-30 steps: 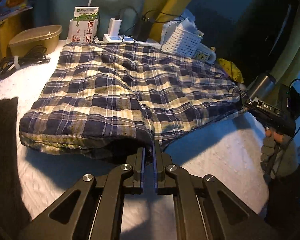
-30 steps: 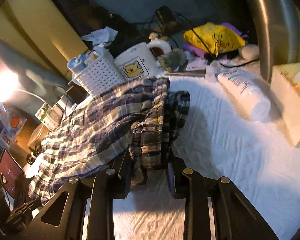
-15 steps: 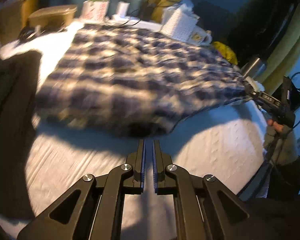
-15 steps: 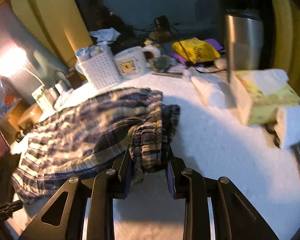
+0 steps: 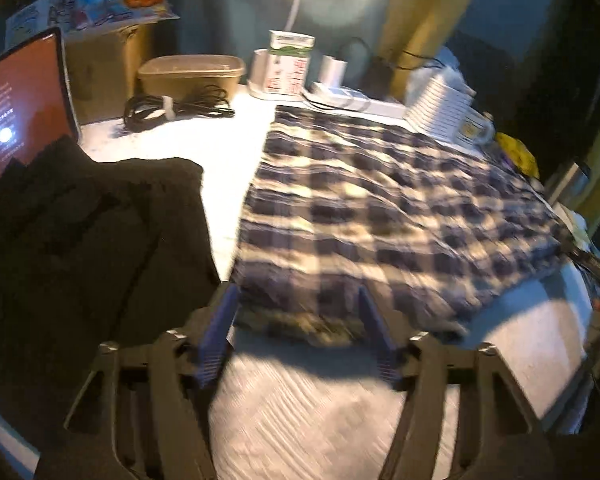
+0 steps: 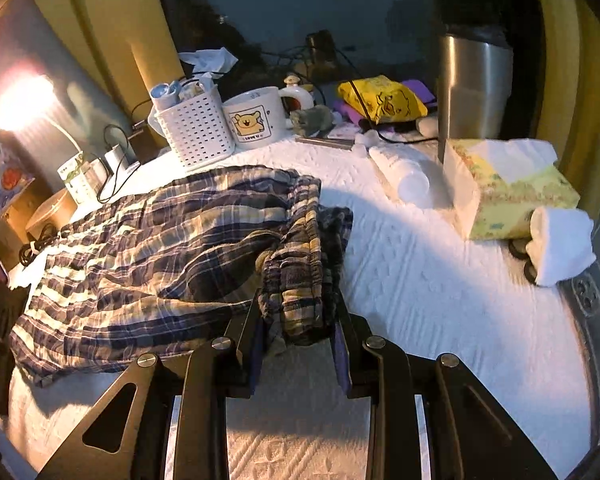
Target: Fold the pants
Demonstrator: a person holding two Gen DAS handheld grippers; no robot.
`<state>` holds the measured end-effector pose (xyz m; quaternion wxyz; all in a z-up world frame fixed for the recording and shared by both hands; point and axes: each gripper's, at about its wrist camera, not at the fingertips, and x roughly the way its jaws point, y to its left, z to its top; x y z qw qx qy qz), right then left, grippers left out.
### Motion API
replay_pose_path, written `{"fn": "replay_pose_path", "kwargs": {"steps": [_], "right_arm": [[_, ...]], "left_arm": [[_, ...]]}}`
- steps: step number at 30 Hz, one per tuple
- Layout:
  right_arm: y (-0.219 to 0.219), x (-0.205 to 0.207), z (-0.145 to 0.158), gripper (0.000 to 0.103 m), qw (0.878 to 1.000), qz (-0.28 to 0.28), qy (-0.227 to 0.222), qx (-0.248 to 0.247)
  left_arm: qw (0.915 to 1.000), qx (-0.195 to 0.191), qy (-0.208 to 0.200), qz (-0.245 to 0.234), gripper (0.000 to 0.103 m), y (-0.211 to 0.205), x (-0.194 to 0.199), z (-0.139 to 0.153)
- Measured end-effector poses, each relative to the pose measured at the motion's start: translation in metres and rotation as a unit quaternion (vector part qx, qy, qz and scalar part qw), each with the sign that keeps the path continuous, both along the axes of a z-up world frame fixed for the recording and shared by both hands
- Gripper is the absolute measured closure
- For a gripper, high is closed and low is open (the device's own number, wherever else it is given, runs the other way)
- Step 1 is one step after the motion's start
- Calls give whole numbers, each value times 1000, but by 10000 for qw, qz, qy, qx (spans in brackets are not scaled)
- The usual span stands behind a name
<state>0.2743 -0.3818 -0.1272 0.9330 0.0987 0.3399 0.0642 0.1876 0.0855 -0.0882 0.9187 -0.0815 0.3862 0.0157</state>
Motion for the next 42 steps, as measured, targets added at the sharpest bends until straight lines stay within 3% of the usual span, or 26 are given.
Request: {"fn": "replay_pose_path", "kwargs": {"steps": [5, 7, 8, 10, 20, 23, 25, 28, 32, 38, 42], "right_arm": [[1, 2, 0, 74, 10000, -1, 5, -40], [0, 4, -2, 74, 10000, -15, 24, -43], [0, 4, -2, 74, 10000, -22, 28, -43], [0, 5, -4, 74, 10000, -43, 34, -25], [-7, 10, -27, 74, 9993, 58, 361, 20], [-6, 7, -26, 74, 9991, 118, 402, -84], [-10, 3, -20, 67, 9995, 92, 316, 6], [-13, -4, -6, 58, 9999, -58, 88, -118], [-18, -12, 13, 58, 9991, -266, -196, -269], [-4, -9, 22, 58, 9986, -16, -412, -325], [24, 0, 16, 58, 9974, 441, -428, -370]], "left_arm": [[9997, 205, 128, -66, 40, 2, 16, -15], [9997, 150, 166, -113, 73, 2, 19, -19], [9993, 256, 273, -85, 96, 2, 21, -22], [9987, 417, 240, -156, 100, 2, 19, -23], [9977, 567, 356, 35, 98, 7, 12, -17], [9980, 596, 216, 37, 98, 5, 10, -2], [9981, 610, 83, -3, 98, 1, 10, 8], [9978, 591, -222, -184, 94, -13, 10, 25], [9959, 712, -441, -343, 69, -37, 16, 33], [9918, 348, -440, -1150, 67, -80, 25, 23], [9894, 265, -95, -1426, 67, -102, 39, 1]]}}
